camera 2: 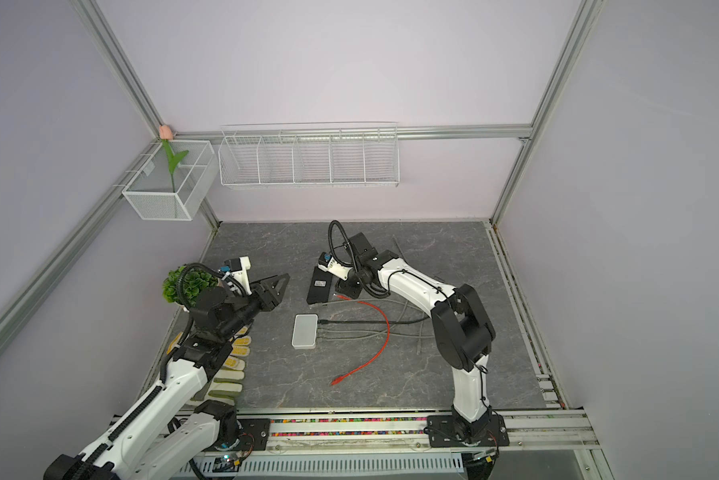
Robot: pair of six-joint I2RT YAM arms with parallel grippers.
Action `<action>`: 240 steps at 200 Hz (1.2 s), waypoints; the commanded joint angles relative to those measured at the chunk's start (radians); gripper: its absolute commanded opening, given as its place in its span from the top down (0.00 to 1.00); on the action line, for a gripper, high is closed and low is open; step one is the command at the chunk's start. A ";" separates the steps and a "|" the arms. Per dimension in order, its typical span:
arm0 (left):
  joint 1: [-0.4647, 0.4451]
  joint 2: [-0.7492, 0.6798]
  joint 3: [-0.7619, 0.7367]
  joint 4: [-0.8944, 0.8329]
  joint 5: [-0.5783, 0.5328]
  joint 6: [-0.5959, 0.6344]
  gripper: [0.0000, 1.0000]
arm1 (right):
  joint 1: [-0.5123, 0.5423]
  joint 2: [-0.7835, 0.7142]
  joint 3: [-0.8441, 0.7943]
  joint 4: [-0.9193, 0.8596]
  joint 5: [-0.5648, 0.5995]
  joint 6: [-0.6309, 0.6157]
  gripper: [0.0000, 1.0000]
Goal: Insert the plug into the switch port
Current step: 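Grasp grey cable just below its plug with right gripper and lift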
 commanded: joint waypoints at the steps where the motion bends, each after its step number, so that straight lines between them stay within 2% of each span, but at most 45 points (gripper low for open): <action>1: 0.027 -0.025 0.008 -0.032 -0.010 -0.025 0.47 | 0.029 0.046 0.045 -0.092 -0.034 -0.065 0.55; 93: 0.036 -0.031 -0.001 -0.038 -0.001 -0.012 0.48 | 0.068 0.213 0.182 -0.148 0.011 -0.122 0.56; 210: 0.047 -0.051 -0.009 -0.057 -0.001 0.001 0.48 | 0.068 0.325 0.275 -0.166 0.055 -0.147 0.57; 227: 0.048 -0.054 -0.009 -0.061 0.000 0.003 0.48 | 0.067 0.336 0.283 -0.175 0.057 -0.146 0.61; 240: 0.048 -0.061 -0.008 -0.065 -0.003 0.006 0.48 | 0.067 0.330 0.277 -0.176 0.063 -0.139 0.71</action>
